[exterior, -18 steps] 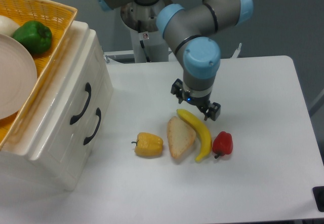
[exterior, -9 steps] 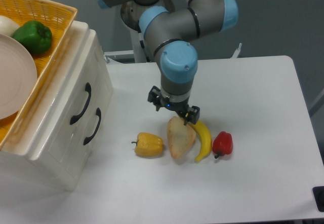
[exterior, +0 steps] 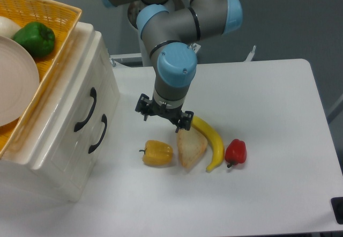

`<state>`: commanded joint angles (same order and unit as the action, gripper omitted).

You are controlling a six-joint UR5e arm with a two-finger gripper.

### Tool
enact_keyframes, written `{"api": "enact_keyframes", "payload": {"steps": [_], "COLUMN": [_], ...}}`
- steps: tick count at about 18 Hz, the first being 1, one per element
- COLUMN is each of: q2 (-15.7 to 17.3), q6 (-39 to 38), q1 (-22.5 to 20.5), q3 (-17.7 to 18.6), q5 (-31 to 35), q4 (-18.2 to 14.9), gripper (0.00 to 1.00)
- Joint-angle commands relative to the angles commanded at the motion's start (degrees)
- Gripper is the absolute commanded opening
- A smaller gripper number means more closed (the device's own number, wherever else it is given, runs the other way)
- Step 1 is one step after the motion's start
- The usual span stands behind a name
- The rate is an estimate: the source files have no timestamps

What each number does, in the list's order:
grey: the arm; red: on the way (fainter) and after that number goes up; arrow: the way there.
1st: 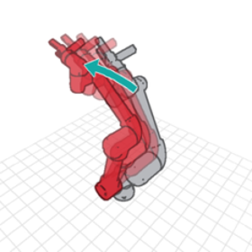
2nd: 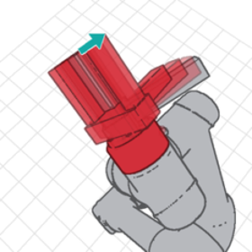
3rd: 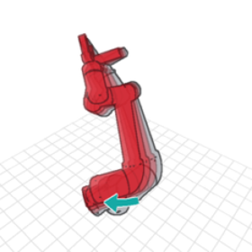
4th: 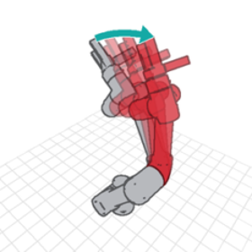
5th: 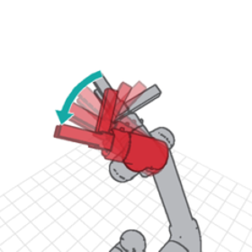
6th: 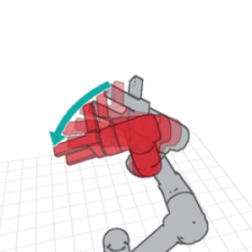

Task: Slide open the top white drawer
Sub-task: 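Move the gripper toward the upper drawer handle of the white cabinet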

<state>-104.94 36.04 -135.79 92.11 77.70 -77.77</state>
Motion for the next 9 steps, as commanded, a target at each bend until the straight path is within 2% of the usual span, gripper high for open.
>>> {"api": "enact_keyframes", "payload": {"steps": [9], "q2": [0.44], "q6": [-5.36], "q1": [0.26], "q3": [-2.2], "q5": [-7.47], "q4": [-3.0], "gripper": [1.0]}}
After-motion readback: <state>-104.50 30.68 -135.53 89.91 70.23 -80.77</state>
